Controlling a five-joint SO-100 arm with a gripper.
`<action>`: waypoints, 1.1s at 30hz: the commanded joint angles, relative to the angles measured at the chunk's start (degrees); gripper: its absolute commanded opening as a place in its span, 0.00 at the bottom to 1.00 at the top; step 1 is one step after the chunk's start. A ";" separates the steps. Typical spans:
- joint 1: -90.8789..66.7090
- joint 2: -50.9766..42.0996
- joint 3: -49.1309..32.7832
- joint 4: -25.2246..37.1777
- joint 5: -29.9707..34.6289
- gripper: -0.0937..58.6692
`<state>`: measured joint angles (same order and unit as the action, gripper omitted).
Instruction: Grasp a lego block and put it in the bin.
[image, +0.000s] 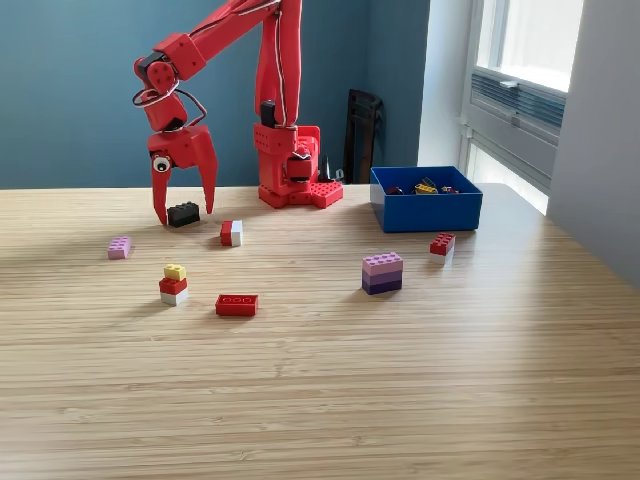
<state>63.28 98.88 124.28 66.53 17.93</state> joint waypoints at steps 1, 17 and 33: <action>0.44 2.55 0.18 -0.44 -0.88 0.32; -0.79 2.55 -0.62 -0.35 -2.99 0.00; -20.21 2.55 -20.92 12.74 -4.39 0.00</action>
<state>48.34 99.32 112.68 76.38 14.41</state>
